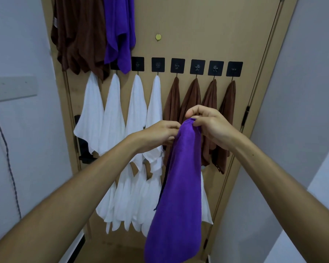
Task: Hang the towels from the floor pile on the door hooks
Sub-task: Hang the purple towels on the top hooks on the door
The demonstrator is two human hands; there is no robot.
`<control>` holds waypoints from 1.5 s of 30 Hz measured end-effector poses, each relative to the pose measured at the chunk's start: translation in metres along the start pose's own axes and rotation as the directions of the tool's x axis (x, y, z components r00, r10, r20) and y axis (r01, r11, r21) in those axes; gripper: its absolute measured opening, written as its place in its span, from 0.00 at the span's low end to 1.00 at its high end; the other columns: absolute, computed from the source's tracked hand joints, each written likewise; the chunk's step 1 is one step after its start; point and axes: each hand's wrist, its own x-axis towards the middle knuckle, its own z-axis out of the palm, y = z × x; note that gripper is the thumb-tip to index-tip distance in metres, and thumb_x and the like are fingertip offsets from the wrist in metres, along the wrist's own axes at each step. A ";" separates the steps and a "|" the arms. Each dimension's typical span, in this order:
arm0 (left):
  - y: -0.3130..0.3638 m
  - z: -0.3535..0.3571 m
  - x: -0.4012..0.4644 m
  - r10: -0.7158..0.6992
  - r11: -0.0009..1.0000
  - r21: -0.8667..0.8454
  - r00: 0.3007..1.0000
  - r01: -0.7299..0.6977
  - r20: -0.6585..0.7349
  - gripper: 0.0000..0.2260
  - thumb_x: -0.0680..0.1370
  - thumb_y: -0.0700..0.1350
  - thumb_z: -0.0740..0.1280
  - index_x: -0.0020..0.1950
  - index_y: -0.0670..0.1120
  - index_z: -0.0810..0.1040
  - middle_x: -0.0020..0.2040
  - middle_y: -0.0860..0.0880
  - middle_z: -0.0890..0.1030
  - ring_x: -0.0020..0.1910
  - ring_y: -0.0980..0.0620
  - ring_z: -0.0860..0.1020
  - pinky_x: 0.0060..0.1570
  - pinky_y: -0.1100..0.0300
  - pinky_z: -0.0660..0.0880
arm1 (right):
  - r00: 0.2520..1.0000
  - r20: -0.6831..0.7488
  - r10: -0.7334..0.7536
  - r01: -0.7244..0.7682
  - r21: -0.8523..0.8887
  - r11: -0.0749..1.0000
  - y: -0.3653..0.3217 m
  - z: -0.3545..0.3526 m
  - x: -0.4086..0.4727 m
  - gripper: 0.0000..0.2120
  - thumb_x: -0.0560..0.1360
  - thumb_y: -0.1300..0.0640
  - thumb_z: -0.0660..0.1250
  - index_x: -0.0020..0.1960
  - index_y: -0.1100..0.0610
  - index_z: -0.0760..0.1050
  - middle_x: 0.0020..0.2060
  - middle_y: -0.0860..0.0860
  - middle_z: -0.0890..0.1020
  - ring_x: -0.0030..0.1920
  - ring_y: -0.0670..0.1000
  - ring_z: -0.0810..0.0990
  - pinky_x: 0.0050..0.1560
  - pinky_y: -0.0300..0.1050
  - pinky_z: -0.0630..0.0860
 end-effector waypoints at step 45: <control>0.119 -0.203 0.189 0.411 0.908 0.152 0.900 -0.390 -0.144 0.06 0.80 0.36 0.59 0.46 0.43 0.72 0.37 0.48 0.70 0.32 0.58 0.68 0.33 0.67 0.67 | 0.944 0.088 -0.318 0.330 -0.246 0.911 -0.057 -0.114 0.270 0.12 0.79 0.64 0.59 0.43 0.51 0.77 0.36 0.46 0.77 0.39 0.47 0.74 0.42 0.43 0.71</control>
